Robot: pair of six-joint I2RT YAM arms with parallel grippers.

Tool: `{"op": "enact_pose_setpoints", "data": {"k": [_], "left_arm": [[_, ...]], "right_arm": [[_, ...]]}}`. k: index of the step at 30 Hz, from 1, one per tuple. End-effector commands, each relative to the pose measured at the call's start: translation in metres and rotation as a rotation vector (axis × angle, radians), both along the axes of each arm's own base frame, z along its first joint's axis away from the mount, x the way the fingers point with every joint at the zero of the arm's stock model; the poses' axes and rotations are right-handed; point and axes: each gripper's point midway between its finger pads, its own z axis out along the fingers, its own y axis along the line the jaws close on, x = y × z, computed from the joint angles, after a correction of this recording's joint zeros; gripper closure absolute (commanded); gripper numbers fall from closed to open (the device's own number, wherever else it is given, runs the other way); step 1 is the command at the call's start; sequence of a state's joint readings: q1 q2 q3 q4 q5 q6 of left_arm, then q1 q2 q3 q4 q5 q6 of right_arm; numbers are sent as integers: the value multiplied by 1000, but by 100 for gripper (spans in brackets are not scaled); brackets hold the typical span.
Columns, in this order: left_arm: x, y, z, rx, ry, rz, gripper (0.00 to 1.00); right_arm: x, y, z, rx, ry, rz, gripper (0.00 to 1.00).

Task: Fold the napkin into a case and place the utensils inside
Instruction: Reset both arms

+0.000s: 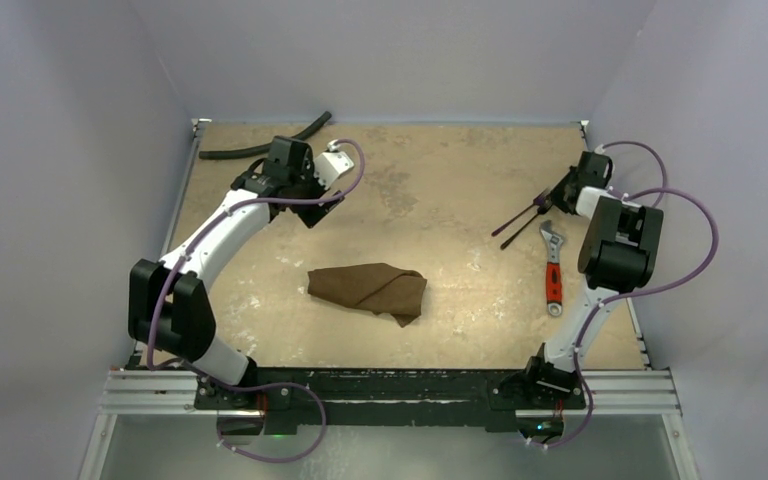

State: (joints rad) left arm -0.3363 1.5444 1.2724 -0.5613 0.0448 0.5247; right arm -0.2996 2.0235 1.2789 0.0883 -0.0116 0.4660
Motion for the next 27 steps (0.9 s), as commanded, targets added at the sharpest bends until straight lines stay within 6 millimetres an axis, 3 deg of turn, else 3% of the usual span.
{"op": "enact_pose_setpoints", "data": {"k": [1, 5, 7, 10, 12, 15, 17, 19, 21, 24, 25, 27], "left_arm": [[8, -9, 11, -39, -9, -5, 16], [6, -11, 12, -52, 0, -8, 17], [5, -10, 12, -51, 4, -8, 17], [1, -9, 9, -48, 14, -11, 17], [-1, -8, 9, -43, 16, -11, 17], [-2, -7, 8, -34, 15, -13, 17], [-3, -6, 8, -33, 15, -14, 17], [-4, -6, 9, -33, 11, -14, 17], [-5, -6, 9, -36, 12, -15, 17], [-8, -7, 7, -44, 20, -19, 17], [-8, -8, 6, -48, 26, -21, 17], [-10, -9, 4, -52, 39, -28, 17]], "right_arm": [[-2, 0, 11, -13, -24, 0, 84], [-7, 8, 18, 33, -33, -19, 97], [-10, 18, 26, 49, -54, -6, 97], [-15, 34, 40, 58, -70, 20, 83], [-16, 48, 46, 52, -69, 49, 80], [-21, 61, 48, 47, -53, 65, 69], [-26, 68, 45, 51, -42, 79, 67], [-30, 72, 41, 58, -32, 90, 74], [-33, 78, 39, 71, -29, 100, 100], [-36, 92, 42, 68, -29, 132, 100], [-37, 96, 42, 65, -20, 149, 96], [-37, 94, 40, 37, -2, 151, 73]]}}
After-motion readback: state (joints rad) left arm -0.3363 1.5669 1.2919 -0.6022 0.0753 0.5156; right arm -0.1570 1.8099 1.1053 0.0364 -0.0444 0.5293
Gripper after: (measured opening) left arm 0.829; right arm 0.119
